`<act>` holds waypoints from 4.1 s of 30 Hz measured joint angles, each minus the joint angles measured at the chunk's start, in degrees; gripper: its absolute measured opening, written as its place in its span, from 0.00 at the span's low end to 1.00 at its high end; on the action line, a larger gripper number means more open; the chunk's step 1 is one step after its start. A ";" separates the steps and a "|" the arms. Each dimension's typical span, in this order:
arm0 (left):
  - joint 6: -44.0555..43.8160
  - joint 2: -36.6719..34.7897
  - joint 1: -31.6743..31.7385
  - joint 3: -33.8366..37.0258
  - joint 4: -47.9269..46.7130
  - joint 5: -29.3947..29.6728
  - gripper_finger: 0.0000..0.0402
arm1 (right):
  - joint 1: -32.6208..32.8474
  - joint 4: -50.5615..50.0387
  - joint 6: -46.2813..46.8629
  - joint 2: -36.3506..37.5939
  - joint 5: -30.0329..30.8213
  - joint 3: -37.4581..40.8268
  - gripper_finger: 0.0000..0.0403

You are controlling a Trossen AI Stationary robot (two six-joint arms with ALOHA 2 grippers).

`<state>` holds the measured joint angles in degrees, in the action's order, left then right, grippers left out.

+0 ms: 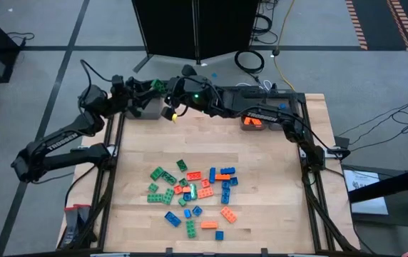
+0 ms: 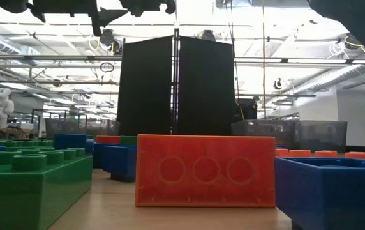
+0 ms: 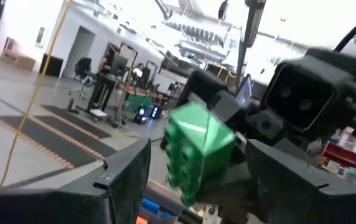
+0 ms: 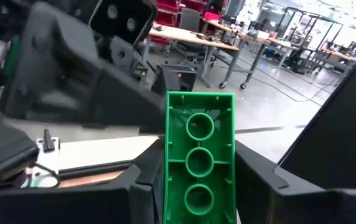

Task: Sort blocks
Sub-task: Put the green game piece into the left black bin

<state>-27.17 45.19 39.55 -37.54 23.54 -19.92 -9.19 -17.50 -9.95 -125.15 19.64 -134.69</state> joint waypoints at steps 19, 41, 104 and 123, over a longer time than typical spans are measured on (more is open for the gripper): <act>-5.58 2.71 0.00 -0.02 -0.61 1.85 0.48 | -0.06 -1.58 -2.45 -1.74 2.90 0.02 0.29; -8.28 2.84 0.03 -0.02 -3.18 6.87 0.26 | -0.09 -4.34 -9.05 -1.74 8.06 0.02 0.54; 6.78 -1.54 5.82 0.47 -26.87 13.40 0.67 | 7.06 -17.54 25.44 2.04 -21.32 25.91 0.80; 2.49 -15.95 3.88 -0.03 -35.79 15.73 0.67 | 12.93 7.82 43.93 -3.05 -3.05 41.16 0.80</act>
<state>-24.69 29.25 43.43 -37.57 -12.25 -4.20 3.73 -9.68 33.98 -128.20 16.59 -93.54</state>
